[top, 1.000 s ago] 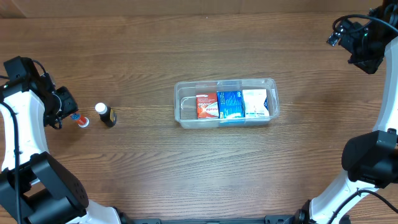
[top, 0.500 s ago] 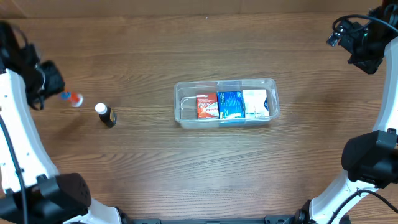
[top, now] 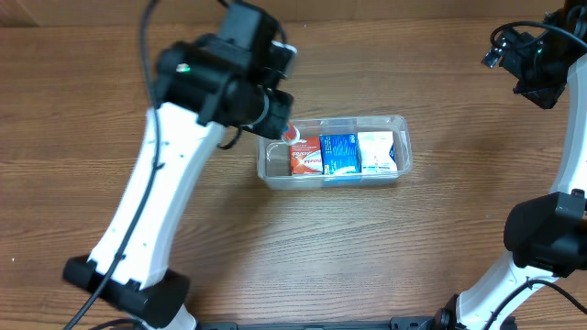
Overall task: Pack container
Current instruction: 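Carry the orange tube right and stand it in the container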
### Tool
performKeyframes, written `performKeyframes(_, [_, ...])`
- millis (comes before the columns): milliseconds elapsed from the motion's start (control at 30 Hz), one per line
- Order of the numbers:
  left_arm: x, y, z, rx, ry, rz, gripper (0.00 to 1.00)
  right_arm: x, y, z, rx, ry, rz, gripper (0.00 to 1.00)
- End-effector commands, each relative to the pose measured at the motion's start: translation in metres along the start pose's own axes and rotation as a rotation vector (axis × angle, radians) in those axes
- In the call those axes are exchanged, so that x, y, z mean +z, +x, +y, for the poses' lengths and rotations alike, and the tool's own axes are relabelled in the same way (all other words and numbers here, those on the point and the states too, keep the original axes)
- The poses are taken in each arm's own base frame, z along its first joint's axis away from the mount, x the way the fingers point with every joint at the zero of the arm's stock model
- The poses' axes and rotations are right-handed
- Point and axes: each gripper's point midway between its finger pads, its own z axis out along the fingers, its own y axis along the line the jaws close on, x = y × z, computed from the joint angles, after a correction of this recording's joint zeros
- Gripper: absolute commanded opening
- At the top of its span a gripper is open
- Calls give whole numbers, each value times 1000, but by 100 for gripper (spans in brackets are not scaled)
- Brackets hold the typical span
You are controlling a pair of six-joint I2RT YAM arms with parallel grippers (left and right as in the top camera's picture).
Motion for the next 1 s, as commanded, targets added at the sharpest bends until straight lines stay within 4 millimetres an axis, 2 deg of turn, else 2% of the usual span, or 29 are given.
performKeyframes(0, [58, 4, 13, 1, -108, 127, 4, -20, -6, 6, -11, -19, -54, 100])
performKeyframes(100, [102, -8, 23, 4, -156, 158, 4, -20, -6, 6, -11, -19, -54, 100])
performKeyframes(233, [149, -8, 28, 7, -165, 219, 4, -20, -6, 6, -11, -19, -54, 100])
performKeyframes(300, [162, -6, 30, -9, -169, 236, 4, -20, -6, 6, -11, -19, -54, 100])
performKeyframes(367, [168, -7, 31, -11, -170, 238, 4, -20, -6, 6, -11, -19, -54, 100])
performKeyframes(500, [166, -6, 31, -11, -170, 241, 4, -20, -6, 6, -11, -19, -54, 100])
performKeyframes(600, [146, -3, 37, -30, -207, 233, 4, -20, -6, 6, -11, -19, -54, 100])
performKeyframes(700, [123, -11, 41, -48, -218, 174, 4, -20, -6, 6, -11, -19, -54, 100])
performKeyframes(767, [119, -11, 44, -54, -220, 168, 5, -20, -6, 6, -11, -19, -54, 100])
performKeyframes(833, [124, -7, 49, -62, -225, 187, 5, -20, -6, 6, -11, -19, -54, 100])
performKeyframes(967, [150, -3, 56, -69, -226, 199, 5, -20, -6, 6, -11, -19, -54, 100])
